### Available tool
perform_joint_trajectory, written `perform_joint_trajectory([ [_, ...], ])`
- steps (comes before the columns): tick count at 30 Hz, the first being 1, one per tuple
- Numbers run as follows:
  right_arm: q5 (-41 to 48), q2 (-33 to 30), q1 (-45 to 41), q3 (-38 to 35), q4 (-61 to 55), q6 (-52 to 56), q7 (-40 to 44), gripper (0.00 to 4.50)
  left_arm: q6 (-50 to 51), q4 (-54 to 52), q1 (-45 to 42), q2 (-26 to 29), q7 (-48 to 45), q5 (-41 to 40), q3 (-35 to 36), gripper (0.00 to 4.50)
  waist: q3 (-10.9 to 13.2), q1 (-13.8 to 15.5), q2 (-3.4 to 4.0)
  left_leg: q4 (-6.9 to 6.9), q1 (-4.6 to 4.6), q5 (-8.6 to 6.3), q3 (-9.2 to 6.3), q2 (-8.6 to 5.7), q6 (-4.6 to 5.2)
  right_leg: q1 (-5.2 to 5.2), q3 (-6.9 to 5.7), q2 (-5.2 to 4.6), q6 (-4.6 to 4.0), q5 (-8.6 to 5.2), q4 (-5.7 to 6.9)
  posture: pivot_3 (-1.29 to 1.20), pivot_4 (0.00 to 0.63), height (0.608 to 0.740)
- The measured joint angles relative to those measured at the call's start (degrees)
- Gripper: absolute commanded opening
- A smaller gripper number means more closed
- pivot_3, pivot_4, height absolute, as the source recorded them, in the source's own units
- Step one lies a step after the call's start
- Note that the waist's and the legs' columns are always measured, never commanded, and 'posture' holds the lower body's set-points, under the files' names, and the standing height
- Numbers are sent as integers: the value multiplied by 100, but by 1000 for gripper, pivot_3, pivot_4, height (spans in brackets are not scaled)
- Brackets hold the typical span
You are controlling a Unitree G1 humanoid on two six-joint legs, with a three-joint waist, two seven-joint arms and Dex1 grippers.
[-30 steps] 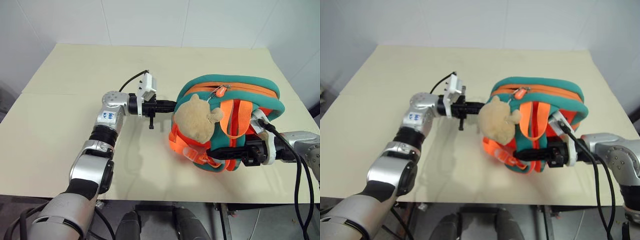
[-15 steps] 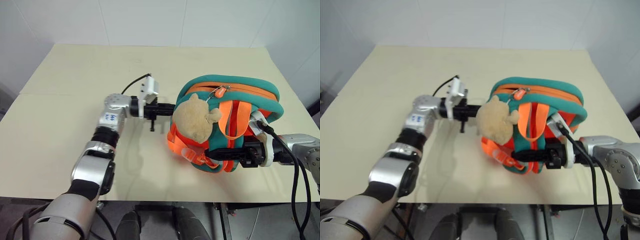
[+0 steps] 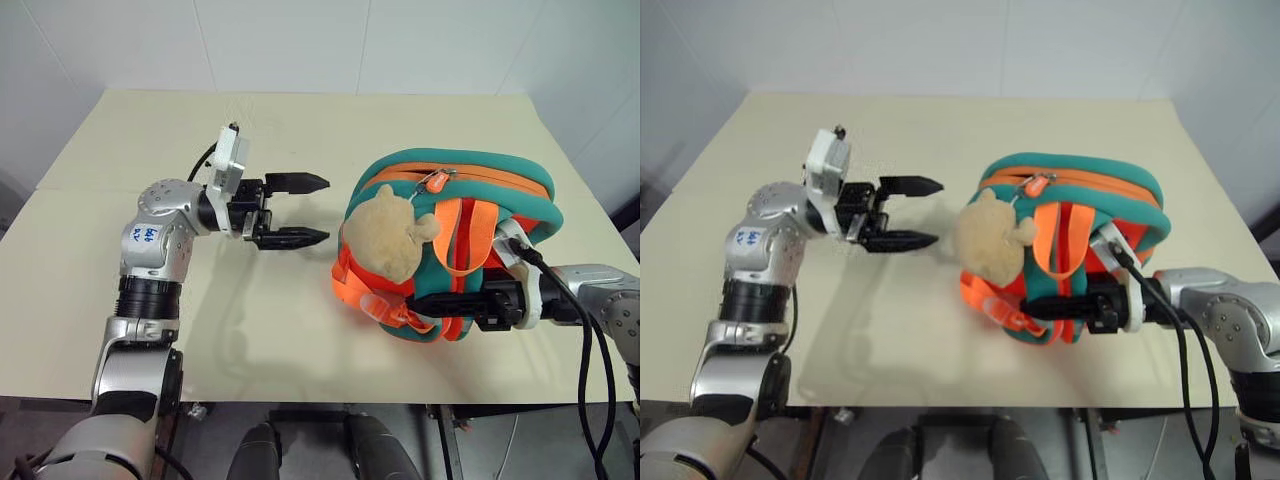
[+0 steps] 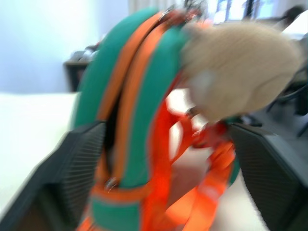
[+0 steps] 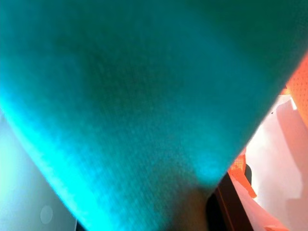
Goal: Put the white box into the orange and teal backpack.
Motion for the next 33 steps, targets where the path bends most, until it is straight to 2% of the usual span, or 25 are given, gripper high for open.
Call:
perform_joint_trajectory([
  [4,-45,0,-16,26,30,-1,49,10,316,-655,139,-189,184,-354,-56,4486,0,-16,0,2,10,0,3,-1,0,8,3,1,0,0,0,0,150,740],
  [14,-78,0,-64,27,36,2,63,10,248,-840,227,-650,271,-417,-481,4486,0,-17,0,-3,13,0,5,-1,0,11,5,2,1,0,-5,0,150,740],
  [17,-76,8,-62,27,33,2,47,10,6,-831,227,-866,263,-405,-596,3890,0,-6,0,-2,12,0,6,-2,0,12,5,1,1,1,-7,0,150,740],
  [19,-73,13,-39,24,31,3,33,10,-127,-776,207,-907,309,-382,-630,3290,0,-13,0,-1,14,0,8,-2,0,12,9,1,1,1,-7,0,150,740],
  [23,-66,25,15,18,22,3,-15,10,-372,-577,126,-876,323,-333,-609,2130,0,-17,0,-1,15,0,8,-2,0,12,11,4,1,1,-6,0,150,740],
  [27,-59,30,25,16,18,3,-40,10,-434,-370,30,-642,285,-338,-487,1198,0,-19,0,-2,15,0,9,-2,0,12,11,4,2,1,-6,0,150,740],
  [30,-52,62,27,16,12,2,-68,10,-584,-8,-163,-359,176,-329,-378,654,0,-20,0,-2,15,0,9,-2,0,12,11,4,2,1,-7,0,150,740],
  [33,-47,68,28,16,10,1,-82,10,-768,383,-370,-105,144,-281,-225,403,0,-17,0,-2,14,0,9,-2,0,12,11,4,2,1,-8,0,150,740],
])
